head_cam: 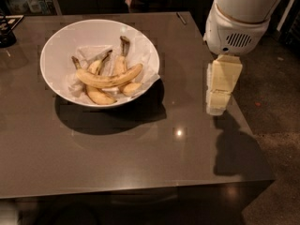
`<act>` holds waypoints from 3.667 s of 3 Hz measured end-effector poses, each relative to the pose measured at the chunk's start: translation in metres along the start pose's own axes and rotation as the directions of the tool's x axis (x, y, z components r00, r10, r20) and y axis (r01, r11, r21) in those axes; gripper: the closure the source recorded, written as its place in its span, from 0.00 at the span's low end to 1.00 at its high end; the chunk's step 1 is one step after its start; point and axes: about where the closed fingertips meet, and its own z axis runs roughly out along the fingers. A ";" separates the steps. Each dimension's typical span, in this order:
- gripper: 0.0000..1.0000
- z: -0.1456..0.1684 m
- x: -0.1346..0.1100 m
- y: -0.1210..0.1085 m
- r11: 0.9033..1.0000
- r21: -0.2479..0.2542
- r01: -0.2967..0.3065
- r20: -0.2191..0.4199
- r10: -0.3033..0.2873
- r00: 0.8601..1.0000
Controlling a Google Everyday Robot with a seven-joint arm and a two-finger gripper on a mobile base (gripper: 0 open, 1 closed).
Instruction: Pick banana from white bowl
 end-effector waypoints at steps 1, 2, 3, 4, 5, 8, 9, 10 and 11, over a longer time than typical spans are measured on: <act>0.00 0.000 0.000 0.000 1.000 0.000 0.000 0.000 0.000 1.000; 0.00 0.009 -0.037 -0.020 0.999 -0.032 0.021 0.024 -0.021 0.999; 0.00 0.027 -0.084 -0.044 0.994 -0.087 0.071 0.049 -0.066 0.997; 0.00 0.035 -0.112 -0.053 0.983 -0.116 0.141 0.090 -0.131 0.987; 0.00 0.038 -0.120 -0.059 0.988 -0.092 0.123 0.123 -0.111 0.986; 0.00 0.052 -0.188 -0.061 0.978 -0.136 0.160 0.172 -0.136 0.976; 0.00 0.061 -0.199 -0.059 0.972 -0.166 0.163 0.183 -0.133 0.974; 0.01 0.080 -0.197 -0.062 0.971 -0.202 0.128 0.165 -0.095 0.982; 0.13 0.098 -0.195 -0.067 0.968 -0.229 0.100 0.144 -0.067 0.987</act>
Offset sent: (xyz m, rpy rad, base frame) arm 0.0703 0.0989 -0.0082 0.0464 0.1364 0.0844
